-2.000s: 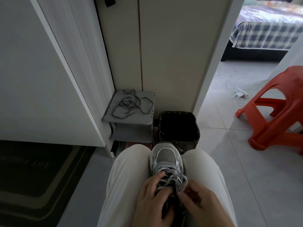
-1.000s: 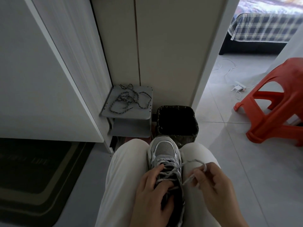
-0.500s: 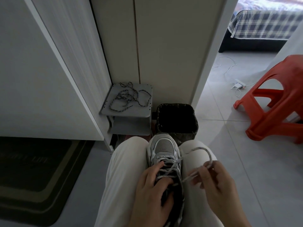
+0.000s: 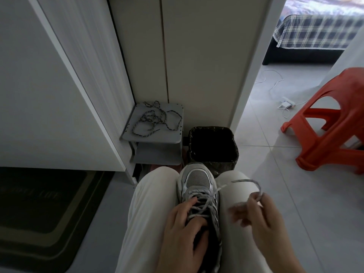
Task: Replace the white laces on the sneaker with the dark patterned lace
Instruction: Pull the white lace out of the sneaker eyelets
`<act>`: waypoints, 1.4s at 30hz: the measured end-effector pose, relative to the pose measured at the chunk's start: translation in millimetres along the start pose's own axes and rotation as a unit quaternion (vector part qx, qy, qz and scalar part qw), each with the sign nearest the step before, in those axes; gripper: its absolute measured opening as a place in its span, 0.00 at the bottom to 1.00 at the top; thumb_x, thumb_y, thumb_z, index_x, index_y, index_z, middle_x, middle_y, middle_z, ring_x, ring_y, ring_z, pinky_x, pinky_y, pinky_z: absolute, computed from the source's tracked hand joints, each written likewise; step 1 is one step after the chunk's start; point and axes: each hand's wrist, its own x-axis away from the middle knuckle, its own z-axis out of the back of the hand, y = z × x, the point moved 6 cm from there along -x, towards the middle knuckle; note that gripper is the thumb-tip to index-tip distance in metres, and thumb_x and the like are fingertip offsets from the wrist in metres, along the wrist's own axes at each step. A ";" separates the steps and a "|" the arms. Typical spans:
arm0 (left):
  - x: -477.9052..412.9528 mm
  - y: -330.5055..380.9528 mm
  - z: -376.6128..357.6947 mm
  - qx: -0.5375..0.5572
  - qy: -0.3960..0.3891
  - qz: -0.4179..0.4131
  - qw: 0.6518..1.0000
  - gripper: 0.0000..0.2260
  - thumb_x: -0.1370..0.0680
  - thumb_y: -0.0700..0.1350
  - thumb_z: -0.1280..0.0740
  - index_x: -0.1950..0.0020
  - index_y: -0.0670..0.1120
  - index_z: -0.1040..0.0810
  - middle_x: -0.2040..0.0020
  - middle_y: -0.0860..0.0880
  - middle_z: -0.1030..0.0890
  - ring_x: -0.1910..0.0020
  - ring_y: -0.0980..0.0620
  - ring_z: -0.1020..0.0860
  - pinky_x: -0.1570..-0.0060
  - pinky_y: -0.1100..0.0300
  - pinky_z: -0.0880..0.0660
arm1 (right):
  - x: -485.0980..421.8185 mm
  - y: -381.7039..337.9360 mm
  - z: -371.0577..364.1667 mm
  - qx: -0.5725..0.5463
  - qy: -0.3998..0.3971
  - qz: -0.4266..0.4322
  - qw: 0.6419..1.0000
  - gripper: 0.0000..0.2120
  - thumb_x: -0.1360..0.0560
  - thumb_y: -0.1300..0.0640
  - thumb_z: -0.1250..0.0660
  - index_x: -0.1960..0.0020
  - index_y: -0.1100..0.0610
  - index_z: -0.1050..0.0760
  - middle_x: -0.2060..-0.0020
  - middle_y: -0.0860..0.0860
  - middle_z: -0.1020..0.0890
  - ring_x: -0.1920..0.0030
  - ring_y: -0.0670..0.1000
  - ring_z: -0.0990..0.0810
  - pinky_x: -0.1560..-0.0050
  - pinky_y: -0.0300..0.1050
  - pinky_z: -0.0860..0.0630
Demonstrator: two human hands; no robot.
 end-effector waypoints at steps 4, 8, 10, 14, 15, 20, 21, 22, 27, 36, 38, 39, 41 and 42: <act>-0.4 -4.9 5.8 0.103 0.037 0.035 0.993 0.07 0.28 0.46 0.34 0.52 0.55 0.25 0.32 0.59 0.32 0.33 0.58 0.30 0.39 0.65 0.31 | -7.3 -1.6 11.7 0.073 -0.027 0.015 0.997 0.12 0.23 0.61 0.39 0.65 0.57 0.27 0.70 0.54 0.17 0.73 0.51 0.20 0.71 0.39 0.27; 3.2 -18.6 10.0 0.220 0.060 0.124 0.966 0.10 0.28 0.46 0.32 0.48 0.48 0.27 0.36 0.56 0.26 0.40 0.52 0.23 0.43 0.54 0.25 | 6.8 -1.4 8.4 0.200 -0.055 0.027 0.978 0.23 0.32 0.39 0.40 0.77 0.53 0.32 0.80 0.51 0.24 0.80 0.41 0.31 0.74 0.34 0.34; 6.4 -21.5 8.9 0.227 0.047 0.150 0.961 0.10 0.28 0.45 0.31 0.49 0.45 0.26 0.38 0.55 0.24 0.44 0.51 0.21 0.46 0.48 0.24 | 12.6 -0.1 6.5 0.198 -0.052 0.033 0.978 0.22 0.30 0.42 0.38 0.77 0.54 0.33 0.82 0.50 0.26 0.81 0.40 0.33 0.75 0.33 0.35; 1.2 -18.8 15.0 0.210 0.034 0.154 0.965 0.05 0.28 0.44 0.33 0.56 0.45 0.26 0.44 0.52 0.22 0.51 0.49 0.20 0.50 0.47 0.24 | 26.6 -6.3 -13.8 0.262 -0.068 0.133 0.953 0.12 0.28 0.48 0.32 0.67 0.50 0.28 0.76 0.42 0.28 0.75 0.39 0.33 0.71 0.32 0.33; -2.3 -17.2 18.2 0.199 0.030 0.145 0.969 0.04 0.28 0.43 0.33 0.57 0.45 0.26 0.47 0.52 0.22 0.53 0.51 0.21 0.52 0.51 0.24 | 30.2 -13.1 -20.9 0.278 -0.077 0.186 0.939 0.09 0.28 0.47 0.32 0.65 0.47 0.26 0.70 0.39 0.26 0.70 0.37 0.30 0.68 0.31 0.31; -15.7 -13.4 32.4 0.134 -0.010 0.128 0.983 0.06 0.23 0.46 0.35 0.58 0.47 0.27 0.68 0.51 0.26 0.74 0.60 0.31 0.71 0.70 0.36 | 36.9 -24.8 -44.6 0.323 -0.086 0.291 0.896 0.10 0.35 0.52 0.25 0.56 0.51 0.19 0.51 0.49 0.22 0.53 0.48 0.21 0.54 0.37 0.26; -17.9 -13.0 34.0 0.130 -0.022 0.130 0.983 0.06 0.22 0.48 0.36 0.58 0.48 0.27 0.69 0.52 0.26 0.75 0.60 0.31 0.72 0.71 0.37 | 35.5 -23.2 -48.2 0.339 -0.085 0.287 0.892 0.12 0.37 0.53 0.22 0.55 0.52 0.19 0.50 0.51 0.22 0.52 0.50 0.21 0.53 0.39 0.25; -20.8 -12.1 36.2 0.120 -0.032 0.124 0.985 0.06 0.22 0.49 0.37 0.58 0.49 0.28 0.71 0.53 0.27 0.75 0.59 0.30 0.73 0.71 0.37 | 34.5 -21.8 -51.5 0.358 -0.088 0.284 0.885 0.14 0.39 0.53 0.21 0.55 0.53 0.19 0.49 0.53 0.22 0.51 0.53 0.20 0.52 0.41 0.24; -42.4 -6.4 44.7 0.053 -0.085 0.079 0.992 0.07 0.21 0.50 0.38 0.59 0.52 0.31 0.72 0.56 0.30 0.72 0.58 0.29 0.72 0.68 0.36 | 30.8 -19.7 -58.6 0.410 -0.106 0.283 0.861 0.13 0.39 0.50 0.22 0.57 0.50 0.19 0.46 0.55 0.22 0.51 0.58 0.20 0.55 0.50 0.22; -29.3 -24.9 35.2 0.084 -0.197 0.179 0.960 0.06 0.27 0.55 0.31 0.58 0.59 0.28 0.60 0.62 0.22 0.62 0.62 0.24 0.64 0.70 0.31 | 28.9 -18.9 -59.7 0.370 -0.093 0.270 0.884 0.06 0.37 0.55 0.24 0.64 0.53 0.21 0.44 0.53 0.22 0.46 0.57 0.22 0.49 0.47 0.25; -24.8 -22.0 37.7 0.085 -0.137 0.164 0.973 0.05 0.26 0.51 0.31 0.58 0.58 0.26 0.61 0.59 0.22 0.62 0.59 0.23 0.64 0.68 0.29 | 29.9 -19.8 -59.9 0.369 -0.091 0.275 0.883 0.07 0.39 0.56 0.22 0.65 0.53 0.20 0.44 0.53 0.22 0.46 0.58 0.22 0.50 0.49 0.24; -24.5 -19.8 39.4 0.078 -0.116 0.153 0.978 0.04 0.25 0.50 0.32 0.58 0.56 0.26 0.63 0.57 0.22 0.63 0.57 0.23 0.65 0.65 0.28 | 30.3 -20.8 -60.3 0.371 -0.090 0.276 0.882 0.08 0.40 0.55 0.21 0.65 0.52 0.20 0.44 0.53 0.22 0.45 0.58 0.23 0.50 0.50 0.24; -29.3 -16.8 44.9 0.043 -0.090 0.129 0.987 0.04 0.24 0.51 0.34 0.58 0.54 0.25 0.64 0.56 0.22 0.64 0.56 0.24 0.66 0.64 0.28 | 31.4 -24.2 -62.3 0.382 -0.086 0.275 0.878 0.09 0.41 0.55 0.21 0.64 0.51 0.20 0.43 0.53 0.22 0.44 0.58 0.23 0.50 0.53 0.24; -34.2 -16.6 49.6 0.023 -0.079 0.119 0.990 0.04 0.24 0.51 0.34 0.58 0.53 0.25 0.64 0.56 0.22 0.64 0.57 0.24 0.66 0.66 0.30 | 32.2 -26.1 -64.2 0.392 -0.085 0.274 0.874 0.10 0.42 0.54 0.21 0.64 0.50 0.20 0.43 0.53 0.22 0.44 0.59 0.23 0.50 0.54 0.23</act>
